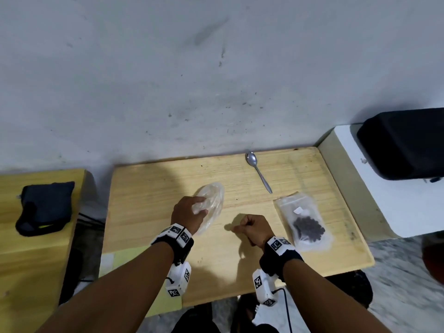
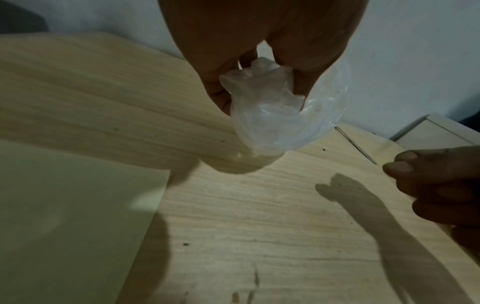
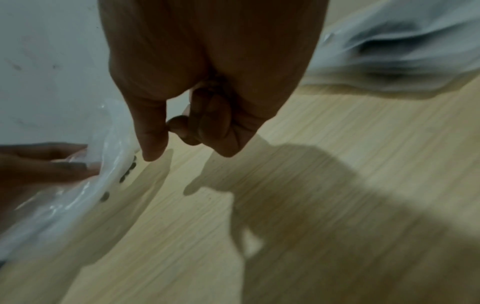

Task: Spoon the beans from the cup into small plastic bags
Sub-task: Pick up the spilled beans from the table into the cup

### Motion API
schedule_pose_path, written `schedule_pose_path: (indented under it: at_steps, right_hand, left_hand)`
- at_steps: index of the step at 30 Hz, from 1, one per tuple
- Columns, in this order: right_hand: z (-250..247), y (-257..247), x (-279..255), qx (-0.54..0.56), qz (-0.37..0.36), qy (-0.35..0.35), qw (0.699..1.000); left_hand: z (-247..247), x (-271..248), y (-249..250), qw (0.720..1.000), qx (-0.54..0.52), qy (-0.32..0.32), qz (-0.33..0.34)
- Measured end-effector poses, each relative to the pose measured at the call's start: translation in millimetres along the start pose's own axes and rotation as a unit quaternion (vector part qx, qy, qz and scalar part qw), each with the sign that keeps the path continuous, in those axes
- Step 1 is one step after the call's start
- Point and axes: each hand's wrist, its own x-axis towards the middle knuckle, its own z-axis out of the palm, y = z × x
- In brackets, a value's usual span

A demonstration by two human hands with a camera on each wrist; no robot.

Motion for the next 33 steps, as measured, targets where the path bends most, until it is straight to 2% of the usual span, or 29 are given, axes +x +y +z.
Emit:
schedule_pose_path:
  at_steps: [3,7,14,19,23,28,33]
  right_hand:
    - [-11.7,2.3,-7.1,-0.004,-0.024,0.026,0.999]
    - [-38.3,0.2,-20.0,0.017,-0.057,0.063,0.996]
    - [-137.4,18.1,-59.1,0.134,-0.093,0.129,0.978]
    - [-233.1,79.4,-101.4,0.211,-0.082,0.19,0.955]
    - [-303.2,150.8,-140.2,0.214,-0.059,0.236,0.946]
    - [-364.2,231.7,-170.5,0.187,-0.015,0.268,0.945]
    - [-396.6,282.0,-184.3,0.196,0.006,0.284,0.939]
  left_hand:
    - [3.8,3.4,19.5,0.999,0.01,-0.011,0.038]
    - [17.6,-1.4,55.2,0.994,-0.06,0.007,0.087]
    - [73.7,-28.1,158.5,0.982,-0.094,-0.052,0.157]
    - [151.8,-82.8,239.5,0.968,-0.108,-0.111,0.199]
    - [232.6,-137.0,287.6,0.953,-0.089,-0.16,0.242]
    - [318.4,-190.4,322.4,0.941,-0.038,-0.195,0.274]
    - [384.3,-209.5,335.1,0.926,0.063,-0.263,0.265]
